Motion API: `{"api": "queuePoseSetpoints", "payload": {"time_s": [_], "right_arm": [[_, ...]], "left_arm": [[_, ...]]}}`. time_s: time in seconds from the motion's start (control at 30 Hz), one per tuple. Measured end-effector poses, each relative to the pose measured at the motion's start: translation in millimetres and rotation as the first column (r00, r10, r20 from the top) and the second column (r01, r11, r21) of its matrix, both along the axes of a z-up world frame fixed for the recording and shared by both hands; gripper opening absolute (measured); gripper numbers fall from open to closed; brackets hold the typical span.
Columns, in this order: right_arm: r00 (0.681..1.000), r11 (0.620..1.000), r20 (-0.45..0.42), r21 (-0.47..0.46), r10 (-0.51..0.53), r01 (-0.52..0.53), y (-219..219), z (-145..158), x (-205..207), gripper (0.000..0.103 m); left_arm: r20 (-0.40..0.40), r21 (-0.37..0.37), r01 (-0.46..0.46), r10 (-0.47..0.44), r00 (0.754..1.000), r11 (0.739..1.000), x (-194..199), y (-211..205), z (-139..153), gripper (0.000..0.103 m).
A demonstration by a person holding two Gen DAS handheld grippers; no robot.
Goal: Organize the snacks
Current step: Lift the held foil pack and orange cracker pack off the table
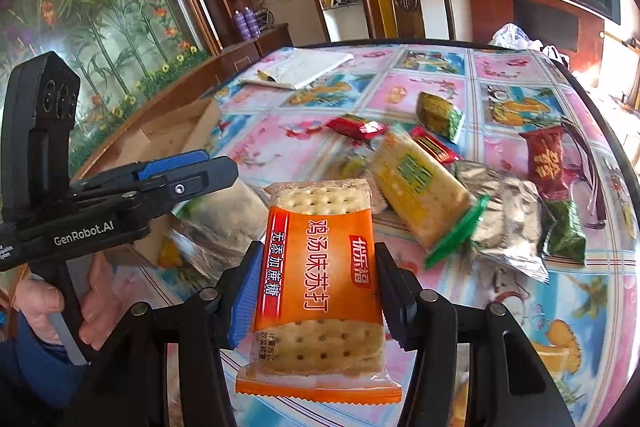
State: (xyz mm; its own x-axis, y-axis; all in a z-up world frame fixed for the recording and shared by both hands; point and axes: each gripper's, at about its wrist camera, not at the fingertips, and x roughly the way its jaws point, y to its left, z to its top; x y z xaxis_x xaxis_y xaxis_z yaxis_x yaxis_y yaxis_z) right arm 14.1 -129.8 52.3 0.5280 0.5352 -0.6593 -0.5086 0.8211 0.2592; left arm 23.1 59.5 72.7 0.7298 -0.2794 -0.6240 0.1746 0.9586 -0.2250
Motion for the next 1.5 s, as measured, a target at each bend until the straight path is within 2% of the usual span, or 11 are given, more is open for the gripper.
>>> {"api": "queuePoseSetpoints", "payload": {"time_s": [0.23, 0.4, 0.53, 0.6, 0.7, 0.87, 0.93, 1.0, 1.03, 1.17, 1.5], "right_arm": [[1.0, 0.999, -0.005, 0.034, 0.021, -0.021, 34.0, 5.1, -1.8, 0.058], [0.999, 0.998, 0.026, 0.053, -0.043, 0.041, 28.9, 11.9, 0.2, 0.058], [0.988, 0.986, 0.04, 0.074, -0.152, 0.149, 2.0, 15.1, 6.9, 0.057], [0.984, 0.978, 0.01, 0.112, -0.179, 0.177, -11.5, 14.3, 12.9, 0.057], [0.982, 0.974, -0.011, 0.124, -0.189, 0.189, -17.3, 12.1, 16.0, 0.057], [0.986, 0.975, 0.004, 0.145, -0.169, 0.167, -16.2, 18.1, 10.5, 0.057], [0.986, 0.975, 0.01, 0.15, -0.169, 0.165, -16.7, 19.7, 8.9, 0.057], [0.986, 0.973, 0.005, 0.161, -0.169, 0.166, -18.6, 19.7, 8.8, 0.058], [0.986, 0.973, 0.004, 0.163, -0.167, 0.164, -18.9, 20.0, 8.6, 0.058], [0.986, 0.972, 0.013, 0.166, -0.168, 0.164, -19.5, 20.6, 6.3, 0.058], [0.985, 0.971, 0.014, 0.168, -0.172, 0.167, -20.1, 20.4, 6.7, 0.058]], "left_arm": [[0.007, -0.04, -0.07, 0.07, 0.998, 0.997, 1.6, 37.5, 10.8, 0.056], [-0.105, -0.072, 0.003, -0.011, 0.994, 0.997, 10.9, 31.1, -5.6, 0.06], [-0.17, 0.045, 0.099, -0.09, 0.981, 0.994, 10.0, -8.0, -21.3, 0.077], [-0.204, 0.091, 0.098, -0.078, 0.976, 0.991, 10.7, -17.2, -29.9, 0.077], [-0.241, 0.106, 0.106, -0.078, 0.967, 0.989, 13.4, -22.0, -39.6, 0.077], [-0.264, 0.144, 0.106, -0.065, 0.962, 0.984, 18.7, -31.6, -54.7, 0.077], [-0.263, 0.151, 0.12, -0.077, 0.962, 0.981, 19.6, -36.2, -58.9, 0.073], [-0.233, 0.2, 0.101, -0.053, 0.971, 0.975, 18.1, -40.6, -58.8, 0.057], [-0.223, 0.217, 0.097, -0.047, 0.974, 0.971, 17.5, -41.9, -58.5, 0.057], [-0.216, 0.188, 0.086, -0.044, 0.975, 0.978, 17.4, -36.7, -56.6, 0.057], [-0.106, 0.014, -0.007, 0.009, 0.994, 1.0, 11.6, 7.5, -20.4, 0.057]]}}
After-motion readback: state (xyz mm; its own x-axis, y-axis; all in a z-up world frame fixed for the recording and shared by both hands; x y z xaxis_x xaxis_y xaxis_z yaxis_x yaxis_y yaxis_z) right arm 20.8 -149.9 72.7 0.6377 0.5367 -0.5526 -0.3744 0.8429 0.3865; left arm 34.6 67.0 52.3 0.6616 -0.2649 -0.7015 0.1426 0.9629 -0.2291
